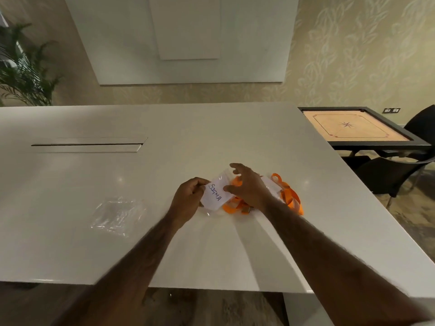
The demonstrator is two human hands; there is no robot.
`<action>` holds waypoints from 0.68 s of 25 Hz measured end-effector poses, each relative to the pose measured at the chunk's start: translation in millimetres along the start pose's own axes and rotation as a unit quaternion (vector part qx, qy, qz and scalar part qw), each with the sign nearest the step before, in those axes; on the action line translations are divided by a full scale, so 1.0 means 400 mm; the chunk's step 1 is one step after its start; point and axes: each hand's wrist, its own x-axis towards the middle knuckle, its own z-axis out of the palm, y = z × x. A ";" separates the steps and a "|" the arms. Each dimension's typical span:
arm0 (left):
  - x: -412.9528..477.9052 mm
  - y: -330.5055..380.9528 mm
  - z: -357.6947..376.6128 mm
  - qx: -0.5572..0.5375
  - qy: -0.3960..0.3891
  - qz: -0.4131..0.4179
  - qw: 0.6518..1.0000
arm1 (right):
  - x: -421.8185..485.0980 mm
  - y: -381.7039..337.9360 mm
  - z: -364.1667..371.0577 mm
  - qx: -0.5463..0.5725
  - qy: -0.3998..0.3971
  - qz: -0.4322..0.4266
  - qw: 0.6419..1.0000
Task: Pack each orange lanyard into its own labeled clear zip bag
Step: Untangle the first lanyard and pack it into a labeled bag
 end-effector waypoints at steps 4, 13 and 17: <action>0.001 -0.013 -0.059 -0.012 -0.055 -0.032 0.998 | -0.015 -0.045 0.040 0.014 0.004 0.042 0.999; -0.004 -0.095 -0.078 0.234 -0.180 0.025 0.955 | -0.124 -0.064 0.106 -0.027 -0.069 0.198 0.977; 0.001 -0.100 -0.074 0.280 -0.199 0.039 0.939 | -0.126 -0.059 0.109 -0.059 -0.070 0.235 0.968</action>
